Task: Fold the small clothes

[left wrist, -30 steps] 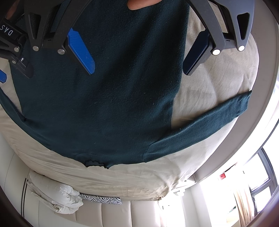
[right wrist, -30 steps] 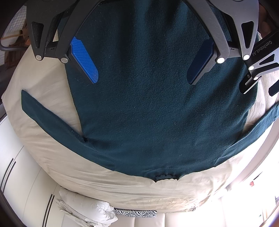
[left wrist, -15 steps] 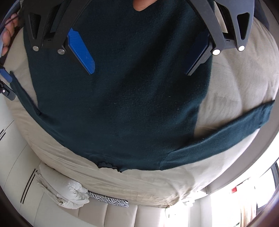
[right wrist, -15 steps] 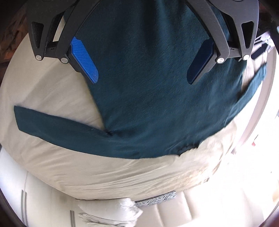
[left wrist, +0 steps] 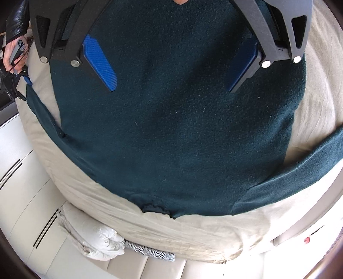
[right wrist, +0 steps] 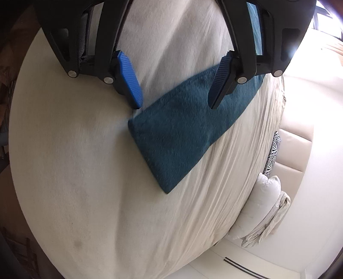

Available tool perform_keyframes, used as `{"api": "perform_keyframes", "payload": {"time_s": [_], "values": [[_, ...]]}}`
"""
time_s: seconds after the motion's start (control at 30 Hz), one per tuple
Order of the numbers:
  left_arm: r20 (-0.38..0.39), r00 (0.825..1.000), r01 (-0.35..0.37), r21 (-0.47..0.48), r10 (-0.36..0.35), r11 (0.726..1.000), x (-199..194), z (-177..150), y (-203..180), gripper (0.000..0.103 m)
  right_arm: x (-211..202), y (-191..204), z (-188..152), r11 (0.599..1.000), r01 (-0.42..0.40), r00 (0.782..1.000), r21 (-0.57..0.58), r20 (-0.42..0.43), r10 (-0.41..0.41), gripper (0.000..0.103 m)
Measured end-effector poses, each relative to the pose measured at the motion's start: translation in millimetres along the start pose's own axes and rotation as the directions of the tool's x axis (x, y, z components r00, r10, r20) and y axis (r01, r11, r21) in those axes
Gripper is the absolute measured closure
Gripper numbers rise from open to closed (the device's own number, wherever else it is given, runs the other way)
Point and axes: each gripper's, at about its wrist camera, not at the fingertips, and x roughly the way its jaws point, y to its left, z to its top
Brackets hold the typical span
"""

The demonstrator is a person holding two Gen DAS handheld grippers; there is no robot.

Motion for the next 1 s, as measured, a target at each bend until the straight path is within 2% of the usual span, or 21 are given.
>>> {"api": "perform_keyframes", "payload": {"time_s": [0.1,0.17,0.27,0.3,0.43,0.53,0.67,0.8,0.9,0.93,1.0], "values": [[-0.056,0.998,-0.017,-0.055,0.014,0.998,13,4,6,0.000,7,-12,22,0.999,-0.024,1.000,0.022,0.020,0.024,0.042],[-0.077,0.997,0.010,-0.080,-0.016,0.997,19,4,13,0.000,12,-15,33,1.000,-0.023,0.999,0.017,0.039,0.022,0.045],[-0.095,0.991,0.086,-0.113,-0.097,0.990,26,4,20,0.000,23,-14,51,1.000,-0.001,0.999,-0.024,0.049,0.002,0.061],[-0.098,0.987,0.113,-0.121,-0.126,0.986,27,5,22,0.001,28,-8,54,0.999,0.006,0.999,-0.038,0.044,-0.004,0.071],[-0.075,0.969,0.222,-0.159,-0.236,0.962,25,11,25,0.006,40,36,45,0.992,0.008,1.000,-0.127,0.027,-0.004,0.090],[-0.063,0.939,0.319,-0.201,-0.337,0.926,27,19,26,0.017,42,89,26,0.969,-0.035,0.999,-0.243,0.003,0.037,0.092],[-0.030,0.908,0.397,-0.258,-0.418,0.881,30,32,29,0.019,53,179,-28,0.891,-0.156,0.987,-0.426,-0.096,0.127,0.092],[-0.002,0.869,0.467,-0.320,-0.494,0.824,33,39,36,0.019,69,265,-116,0.769,-0.301,0.949,-0.564,-0.254,0.185,0.092],[0.012,0.839,0.514,-0.351,-0.545,0.783,37,42,40,0.019,91,304,-191,0.690,-0.378,0.912,-0.617,-0.377,0.163,0.092],[0.016,0.828,0.527,-0.360,-0.560,0.770,38,43,42,0.018,99,311,-212,0.668,-0.386,0.906,-0.637,-0.398,0.144,0.092],[0.020,0.806,0.552,-0.385,-0.592,0.739,41,42,45,0.017,111,315,-253,0.651,-0.387,0.897,-0.653,-0.431,0.101,0.092]]}}
